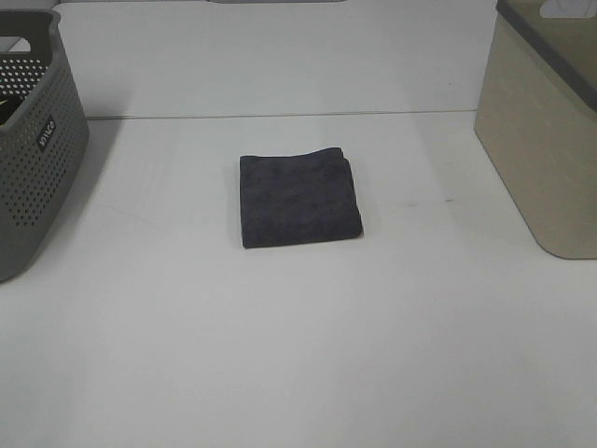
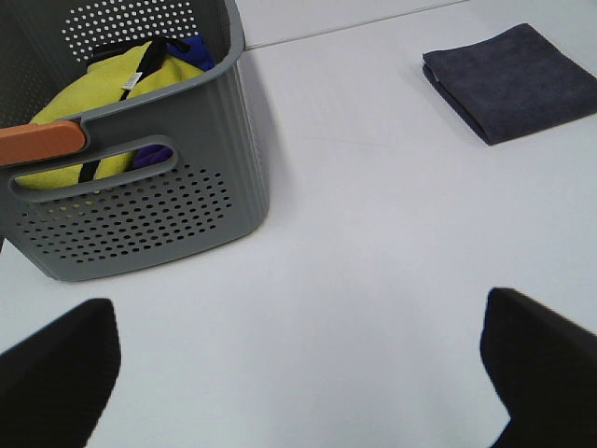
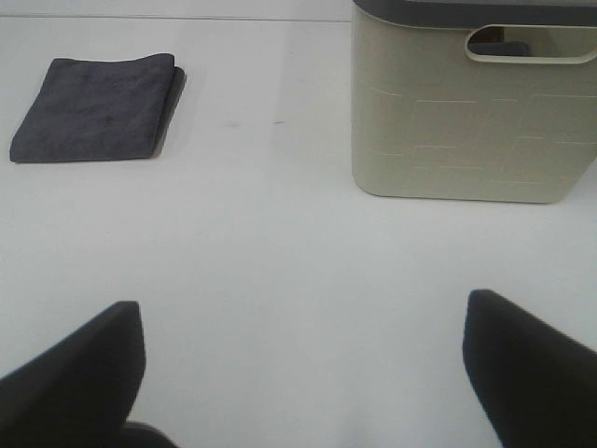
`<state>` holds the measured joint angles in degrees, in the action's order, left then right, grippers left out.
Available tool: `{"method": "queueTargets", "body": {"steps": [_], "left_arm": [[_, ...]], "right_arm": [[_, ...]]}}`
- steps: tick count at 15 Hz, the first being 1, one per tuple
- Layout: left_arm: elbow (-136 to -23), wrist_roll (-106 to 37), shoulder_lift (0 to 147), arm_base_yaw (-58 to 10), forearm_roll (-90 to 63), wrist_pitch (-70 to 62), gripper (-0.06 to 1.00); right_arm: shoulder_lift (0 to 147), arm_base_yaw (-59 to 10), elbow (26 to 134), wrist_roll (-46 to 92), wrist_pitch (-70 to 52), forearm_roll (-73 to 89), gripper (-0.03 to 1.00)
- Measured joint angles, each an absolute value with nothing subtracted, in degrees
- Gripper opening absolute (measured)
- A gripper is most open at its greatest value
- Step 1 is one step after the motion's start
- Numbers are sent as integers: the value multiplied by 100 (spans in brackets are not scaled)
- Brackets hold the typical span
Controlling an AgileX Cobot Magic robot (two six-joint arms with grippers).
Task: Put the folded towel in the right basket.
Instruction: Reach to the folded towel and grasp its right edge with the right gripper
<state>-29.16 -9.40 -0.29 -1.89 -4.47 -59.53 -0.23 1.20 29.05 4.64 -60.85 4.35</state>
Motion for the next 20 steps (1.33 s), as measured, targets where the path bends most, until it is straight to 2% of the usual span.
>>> {"method": "queueTargets", "body": {"steps": [13, 20], "left_arm": [[-2916, -940, -29, -189, -447, -5953, 99], [-2916, -940, -29, -189, -447, -5953, 99]], "right_arm": [[40, 120, 2922, 292, -6039, 435, 85], [2618, 120, 3804, 212, -4807, 997, 83]]}}
